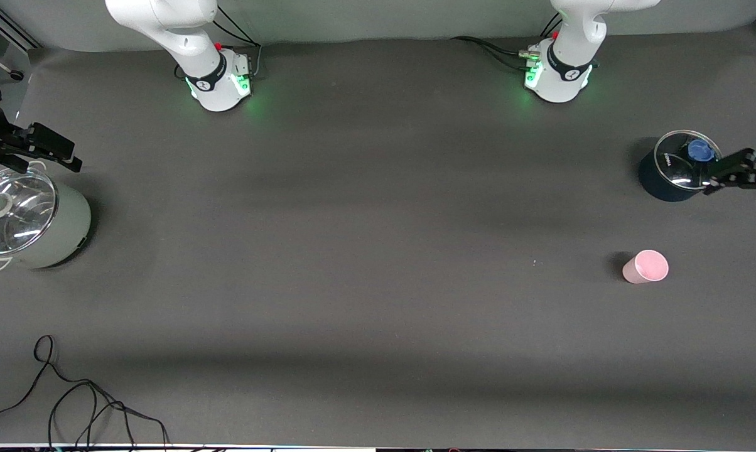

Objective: Transfer pink cup from left to right arm
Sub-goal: 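Lower the left gripper beside the pink cup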

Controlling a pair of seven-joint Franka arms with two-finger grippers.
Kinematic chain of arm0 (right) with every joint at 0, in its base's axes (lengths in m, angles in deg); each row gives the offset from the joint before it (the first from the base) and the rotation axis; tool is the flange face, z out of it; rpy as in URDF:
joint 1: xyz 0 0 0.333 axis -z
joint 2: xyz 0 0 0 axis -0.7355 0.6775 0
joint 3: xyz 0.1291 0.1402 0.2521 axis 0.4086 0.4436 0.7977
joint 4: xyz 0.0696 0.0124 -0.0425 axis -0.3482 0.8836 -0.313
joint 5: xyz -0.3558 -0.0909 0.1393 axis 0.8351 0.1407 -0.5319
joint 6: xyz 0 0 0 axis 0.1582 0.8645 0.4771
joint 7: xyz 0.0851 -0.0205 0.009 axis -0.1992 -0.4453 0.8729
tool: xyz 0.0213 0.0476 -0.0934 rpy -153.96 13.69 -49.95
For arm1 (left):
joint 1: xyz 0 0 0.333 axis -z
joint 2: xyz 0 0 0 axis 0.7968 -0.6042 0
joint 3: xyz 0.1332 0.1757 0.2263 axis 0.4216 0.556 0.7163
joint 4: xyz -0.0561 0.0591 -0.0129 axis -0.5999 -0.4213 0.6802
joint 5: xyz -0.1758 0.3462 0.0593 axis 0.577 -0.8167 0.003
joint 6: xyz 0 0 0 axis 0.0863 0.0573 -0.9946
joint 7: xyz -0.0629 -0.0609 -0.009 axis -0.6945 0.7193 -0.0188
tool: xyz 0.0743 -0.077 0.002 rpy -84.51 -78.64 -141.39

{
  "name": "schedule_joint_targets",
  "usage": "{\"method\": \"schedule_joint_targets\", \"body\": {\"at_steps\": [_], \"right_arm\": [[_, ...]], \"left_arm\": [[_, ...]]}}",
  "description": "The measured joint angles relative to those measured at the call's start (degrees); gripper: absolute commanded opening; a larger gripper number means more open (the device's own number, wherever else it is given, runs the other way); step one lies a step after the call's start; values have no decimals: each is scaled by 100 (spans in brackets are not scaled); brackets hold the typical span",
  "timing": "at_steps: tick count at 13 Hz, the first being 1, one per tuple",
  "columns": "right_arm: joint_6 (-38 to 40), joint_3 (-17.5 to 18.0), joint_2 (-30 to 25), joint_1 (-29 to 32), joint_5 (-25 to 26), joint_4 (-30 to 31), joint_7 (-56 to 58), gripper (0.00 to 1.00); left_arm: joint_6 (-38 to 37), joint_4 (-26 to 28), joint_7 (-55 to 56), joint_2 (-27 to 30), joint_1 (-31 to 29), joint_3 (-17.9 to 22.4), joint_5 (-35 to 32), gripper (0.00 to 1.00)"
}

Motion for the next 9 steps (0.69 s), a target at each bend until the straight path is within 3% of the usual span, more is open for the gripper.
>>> {"method": "schedule_joint_targets", "body": {"at_steps": [9], "right_arm": [[3, -4, 2, 0, 0, 0, 3, 100]], "left_arm": [[197, -38, -4959, -1143, -1751, 16, 2284, 100]]}}
